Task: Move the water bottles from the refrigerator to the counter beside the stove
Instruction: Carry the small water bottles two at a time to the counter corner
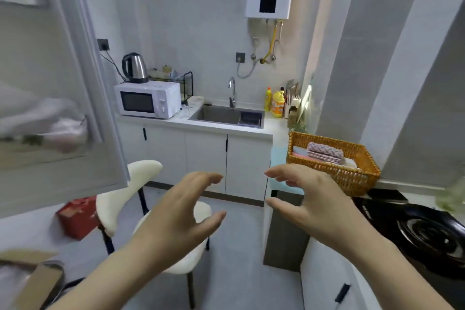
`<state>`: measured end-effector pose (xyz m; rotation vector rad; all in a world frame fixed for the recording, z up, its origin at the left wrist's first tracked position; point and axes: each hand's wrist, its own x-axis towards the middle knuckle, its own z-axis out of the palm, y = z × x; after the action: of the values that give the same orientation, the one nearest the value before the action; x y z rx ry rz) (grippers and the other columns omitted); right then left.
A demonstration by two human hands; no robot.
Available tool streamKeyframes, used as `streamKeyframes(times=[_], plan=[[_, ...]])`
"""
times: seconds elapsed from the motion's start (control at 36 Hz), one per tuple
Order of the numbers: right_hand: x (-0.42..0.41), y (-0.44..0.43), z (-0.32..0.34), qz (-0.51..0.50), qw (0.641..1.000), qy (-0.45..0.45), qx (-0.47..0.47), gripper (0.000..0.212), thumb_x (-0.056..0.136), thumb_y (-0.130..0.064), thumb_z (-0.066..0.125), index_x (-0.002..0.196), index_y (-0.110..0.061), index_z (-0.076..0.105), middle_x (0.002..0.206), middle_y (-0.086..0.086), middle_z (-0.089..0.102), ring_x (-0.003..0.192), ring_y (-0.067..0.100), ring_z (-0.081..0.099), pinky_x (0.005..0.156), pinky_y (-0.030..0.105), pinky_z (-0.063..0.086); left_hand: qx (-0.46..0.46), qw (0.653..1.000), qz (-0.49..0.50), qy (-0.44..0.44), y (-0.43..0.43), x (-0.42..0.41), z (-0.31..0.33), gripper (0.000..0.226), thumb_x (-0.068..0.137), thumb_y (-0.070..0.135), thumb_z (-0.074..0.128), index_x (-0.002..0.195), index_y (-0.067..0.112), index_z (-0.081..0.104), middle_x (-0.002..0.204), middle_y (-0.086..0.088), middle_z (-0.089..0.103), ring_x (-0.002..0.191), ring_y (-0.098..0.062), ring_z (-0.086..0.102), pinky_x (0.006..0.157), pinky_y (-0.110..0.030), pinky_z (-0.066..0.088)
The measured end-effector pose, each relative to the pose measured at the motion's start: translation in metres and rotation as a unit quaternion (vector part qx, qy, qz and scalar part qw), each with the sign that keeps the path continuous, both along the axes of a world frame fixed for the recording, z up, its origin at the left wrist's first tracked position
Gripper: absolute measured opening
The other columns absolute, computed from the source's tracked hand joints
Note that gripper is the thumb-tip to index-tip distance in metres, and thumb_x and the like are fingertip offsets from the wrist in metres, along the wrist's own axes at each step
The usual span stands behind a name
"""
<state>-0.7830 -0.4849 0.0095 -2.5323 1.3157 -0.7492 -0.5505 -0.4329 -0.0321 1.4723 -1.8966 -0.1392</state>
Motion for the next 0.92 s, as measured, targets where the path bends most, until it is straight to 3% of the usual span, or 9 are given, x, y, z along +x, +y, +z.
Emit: streamKeyframes(times=[0.08,0.19,0.36,0.44,0.67,0.81,0.92], plan=[[0.055,-0.005,-0.001,0.036,0.999,-0.004,-0.007,0.048,0.084,-0.041,0.066,0.129,-0.031,0.053,0.123,-0.02,0.055,0.108,-0.007,0.048,0.096,0.014,0.044,0.004,0.999,0.033,0.004,0.013,0.048,0.001,0.058,0.075,0.06,0.048,0.127,0.035,0.05,0.123,0.027,0.052,0.115,0.017,0.042,0.095,-0.004,0.035],[0.123,-0.01,-0.004,0.089,0.996,-0.017,-0.016,0.049,0.083,-0.042,0.066,0.129,-0.032,0.053,0.122,-0.019,0.057,0.109,-0.005,0.052,0.096,0.02,0.047,0.006,0.997,0.082,-0.008,0.029,0.107,0.002,0.056,0.077,0.057,0.053,0.128,0.034,0.05,0.124,0.027,0.05,0.115,0.013,0.044,0.096,-0.011,0.038],[0.211,-0.021,0.0,0.171,0.985,-0.033,-0.013,0.043,0.083,-0.04,0.067,0.124,-0.034,0.056,0.116,-0.024,0.056,0.105,-0.005,0.052,0.094,0.019,0.047,0.01,0.987,0.159,0.02,0.05,0.173,0.006,0.048,0.083,0.041,0.066,0.127,0.039,0.047,0.121,0.033,0.045,0.116,0.015,0.043,0.095,-0.005,0.036],[0.25,-0.03,0.002,0.217,0.975,-0.046,-0.012,0.04,0.083,-0.037,0.069,0.121,-0.033,0.058,0.113,-0.025,0.058,0.106,-0.005,0.053,0.094,0.023,0.048,0.004,0.979,0.203,0.021,0.057,0.199,0.007,0.049,0.08,0.047,0.063,0.126,0.041,0.047,0.12,0.034,0.046,0.116,0.014,0.044,0.095,-0.009,0.037],[0.335,-0.054,0.008,0.333,0.941,-0.058,-0.025,0.039,0.081,-0.036,0.07,0.119,-0.031,0.061,0.107,-0.027,0.058,0.103,-0.007,0.053,0.092,0.013,0.045,0.006,0.944,0.328,0.025,0.067,0.244,0.011,0.049,0.083,0.038,0.067,0.128,0.039,0.046,0.122,0.03,0.046,0.115,0.014,0.043,0.097,-0.01,0.037],[0.386,-0.068,0.015,0.411,0.908,-0.074,-0.011,0.039,0.08,-0.034,0.072,0.118,-0.029,0.062,0.11,-0.019,0.064,0.101,0.0,0.058,0.091,0.025,0.05,-0.003,0.91,0.414,0.026,0.076,0.262,0.017,0.049,0.082,0.039,0.067,0.126,0.04,0.047,0.12,0.033,0.045,0.11,0.009,0.049,0.097,-0.017,0.042],[0.423,-0.071,0.017,0.468,0.881,-0.075,-0.009,0.039,0.081,-0.037,0.069,0.119,-0.029,0.061,0.112,-0.02,0.062,0.105,-0.003,0.056,0.09,0.022,0.05,-0.008,0.881,0.473,0.022,0.086,0.272,0.019,0.049,0.08,0.042,0.065,0.126,0.04,0.047,0.12,0.035,0.045,0.115,0.016,0.042,0.099,-0.016,0.04]])
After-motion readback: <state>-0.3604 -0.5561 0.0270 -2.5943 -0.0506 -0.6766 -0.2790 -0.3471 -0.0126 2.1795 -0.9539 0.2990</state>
